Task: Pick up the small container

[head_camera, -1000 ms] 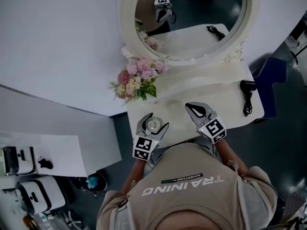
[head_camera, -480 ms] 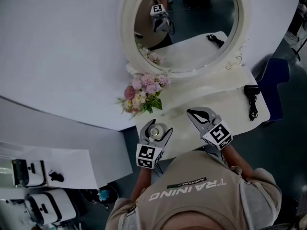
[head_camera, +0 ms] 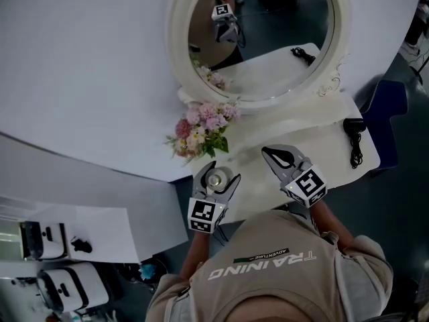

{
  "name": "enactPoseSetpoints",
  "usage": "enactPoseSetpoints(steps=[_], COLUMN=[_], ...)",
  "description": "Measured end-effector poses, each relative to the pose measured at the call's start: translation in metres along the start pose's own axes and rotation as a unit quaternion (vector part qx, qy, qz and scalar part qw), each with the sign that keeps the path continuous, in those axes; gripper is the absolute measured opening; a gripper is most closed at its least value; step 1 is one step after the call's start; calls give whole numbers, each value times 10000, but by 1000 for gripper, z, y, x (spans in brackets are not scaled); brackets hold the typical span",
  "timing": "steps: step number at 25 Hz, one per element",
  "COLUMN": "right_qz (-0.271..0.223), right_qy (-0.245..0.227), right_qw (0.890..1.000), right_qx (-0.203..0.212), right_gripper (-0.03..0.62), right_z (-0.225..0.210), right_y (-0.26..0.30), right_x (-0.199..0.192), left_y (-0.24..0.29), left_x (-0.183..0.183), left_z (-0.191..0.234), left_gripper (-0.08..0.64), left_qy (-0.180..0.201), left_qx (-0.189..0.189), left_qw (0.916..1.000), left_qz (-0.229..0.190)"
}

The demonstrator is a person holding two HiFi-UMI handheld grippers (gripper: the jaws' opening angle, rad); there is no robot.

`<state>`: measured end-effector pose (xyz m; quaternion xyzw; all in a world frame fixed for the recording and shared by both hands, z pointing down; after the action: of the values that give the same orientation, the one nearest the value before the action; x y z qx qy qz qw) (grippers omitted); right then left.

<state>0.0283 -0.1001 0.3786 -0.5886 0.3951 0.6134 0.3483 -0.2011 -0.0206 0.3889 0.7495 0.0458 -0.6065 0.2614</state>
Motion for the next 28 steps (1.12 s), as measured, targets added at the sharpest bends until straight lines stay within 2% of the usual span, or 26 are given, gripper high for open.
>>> enactPoseSetpoints(steps=[14, 19, 28], right_qz=[-94, -42, 67], right_qy=[-110, -210, -117], right_qw=[9999, 9998, 9999], right_qx=[-57, 23, 94], right_gripper=[3, 3, 3], right_z=[5, 6, 10], right_y=[-5, -6, -9], right_x=[1, 2, -5], left_y=[-3, -4, -6], left_x=[-9, -10, -10], left_z=[-3, -5, -11], left_gripper=[356, 356, 356], left_qy=[-177, -426, -291], left_qx=[17, -82, -129], left_qw=[9998, 9990, 9995], left_qz=[-20, -59, -49])
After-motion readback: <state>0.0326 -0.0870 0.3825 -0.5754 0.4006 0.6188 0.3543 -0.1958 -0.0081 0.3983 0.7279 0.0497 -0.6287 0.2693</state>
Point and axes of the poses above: the fingertips, and each gripper's own axes: y forward along the fingers, z to its left, x out of its top, the point moved 10 cm from there along -y, backward along the fingers, and after that the axes turned 2 degrees about x, right-handed, at the moved point
